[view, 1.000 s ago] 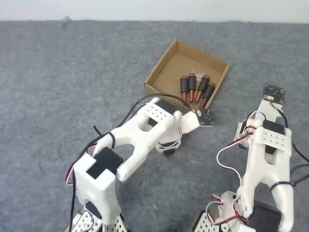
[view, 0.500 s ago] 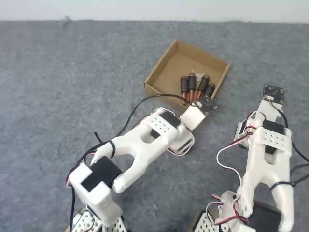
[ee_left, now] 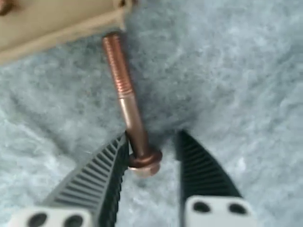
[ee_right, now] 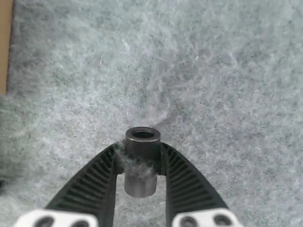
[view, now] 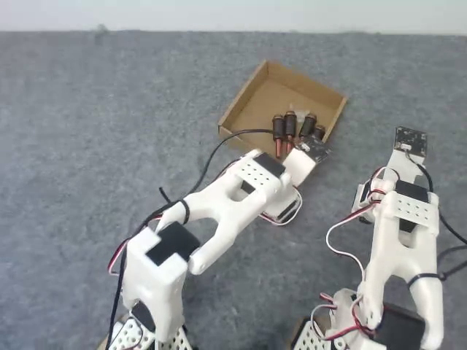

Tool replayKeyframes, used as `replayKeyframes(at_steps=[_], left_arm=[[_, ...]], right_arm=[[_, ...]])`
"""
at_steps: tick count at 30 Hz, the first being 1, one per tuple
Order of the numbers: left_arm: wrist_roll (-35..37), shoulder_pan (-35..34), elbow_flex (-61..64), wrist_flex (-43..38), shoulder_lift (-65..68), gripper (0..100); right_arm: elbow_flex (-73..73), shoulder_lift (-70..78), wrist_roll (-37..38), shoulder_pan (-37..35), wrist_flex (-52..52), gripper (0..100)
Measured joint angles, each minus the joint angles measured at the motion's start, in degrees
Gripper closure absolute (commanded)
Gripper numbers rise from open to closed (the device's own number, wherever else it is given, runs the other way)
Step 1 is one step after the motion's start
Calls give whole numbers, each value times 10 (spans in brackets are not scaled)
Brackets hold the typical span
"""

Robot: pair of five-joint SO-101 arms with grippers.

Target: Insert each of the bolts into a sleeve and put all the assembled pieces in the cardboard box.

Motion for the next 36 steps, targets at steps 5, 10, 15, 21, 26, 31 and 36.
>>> replayKeyframes(at_steps=[5,10,15,21,26,31,36], left_arm=[[-151,0,-25,64,17,988],[-301,-42,-25,98,18,988],[-441,-112,-22,153,18,988],[-547,-128,-18,229,19,963],[-541,-133,-16,245,-33,841],[-505,-145,-16,227,-62,819],[-464,-162,8,176,-62,859]], right_arm=[[0,0,0,0,0,991],[0,0,0,0,0,991],[0,0,0,0,0,991],[0,0,0,0,0,991],[0,0,0,0,0,991],[0,0,0,0,0,991],[0,0,0,0,0,991]])
